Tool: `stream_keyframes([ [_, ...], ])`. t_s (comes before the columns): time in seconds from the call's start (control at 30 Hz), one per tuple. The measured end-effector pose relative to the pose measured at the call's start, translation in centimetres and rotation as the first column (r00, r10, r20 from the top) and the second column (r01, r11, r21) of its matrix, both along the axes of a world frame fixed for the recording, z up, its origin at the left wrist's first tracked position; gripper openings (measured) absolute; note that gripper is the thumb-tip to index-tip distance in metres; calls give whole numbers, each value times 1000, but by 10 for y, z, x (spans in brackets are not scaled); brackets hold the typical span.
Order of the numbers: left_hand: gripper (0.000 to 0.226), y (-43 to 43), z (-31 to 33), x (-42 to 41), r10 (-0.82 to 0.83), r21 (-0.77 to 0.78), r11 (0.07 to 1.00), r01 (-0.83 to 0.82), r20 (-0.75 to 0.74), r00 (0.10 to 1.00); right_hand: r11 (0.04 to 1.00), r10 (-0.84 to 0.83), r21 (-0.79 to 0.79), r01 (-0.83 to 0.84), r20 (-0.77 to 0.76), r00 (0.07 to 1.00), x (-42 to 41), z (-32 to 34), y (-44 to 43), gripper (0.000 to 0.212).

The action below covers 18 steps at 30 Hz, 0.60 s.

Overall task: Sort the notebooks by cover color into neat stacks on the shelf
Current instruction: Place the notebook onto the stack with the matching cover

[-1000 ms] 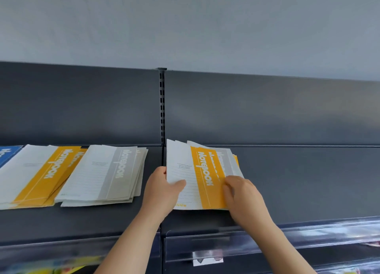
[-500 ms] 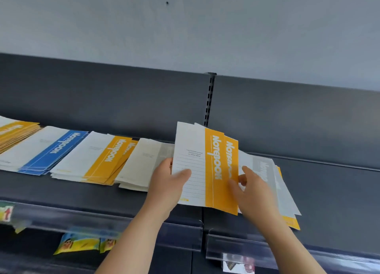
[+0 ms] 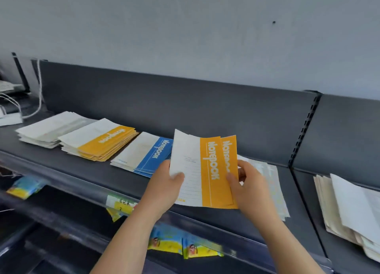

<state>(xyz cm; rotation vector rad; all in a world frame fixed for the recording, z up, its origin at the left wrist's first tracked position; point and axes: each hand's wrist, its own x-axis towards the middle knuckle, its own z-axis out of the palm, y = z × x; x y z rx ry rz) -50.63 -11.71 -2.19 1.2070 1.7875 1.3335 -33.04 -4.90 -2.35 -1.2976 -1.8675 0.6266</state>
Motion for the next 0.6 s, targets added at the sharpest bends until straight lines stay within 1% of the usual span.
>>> stream_keyframes([
  [0.13, 33, -22, 8, -69, 3, -23, 1000, -3, -3, 1000, 999, 29, -35, -29, -1, 1000, -72, -1, -11, 39],
  [0.3, 39, -42, 11, -151, 0, -5, 1000, 0, -69, 998, 992, 97, -79, -99, -18, 995, -158, -9, -26, 38],
  [0.4, 37, -47, 9, -192, 64, 10, 998, -63, -81, 995, 989, 108, -97, -111, -30, 994, -199, -10, -29, 38],
  [0.6, 36, -31, 4, -258, 179, 82, 983, -167, -173, 968, 991, 111, -79, -112, -11, 994, -268, -12, -13, 36],
])
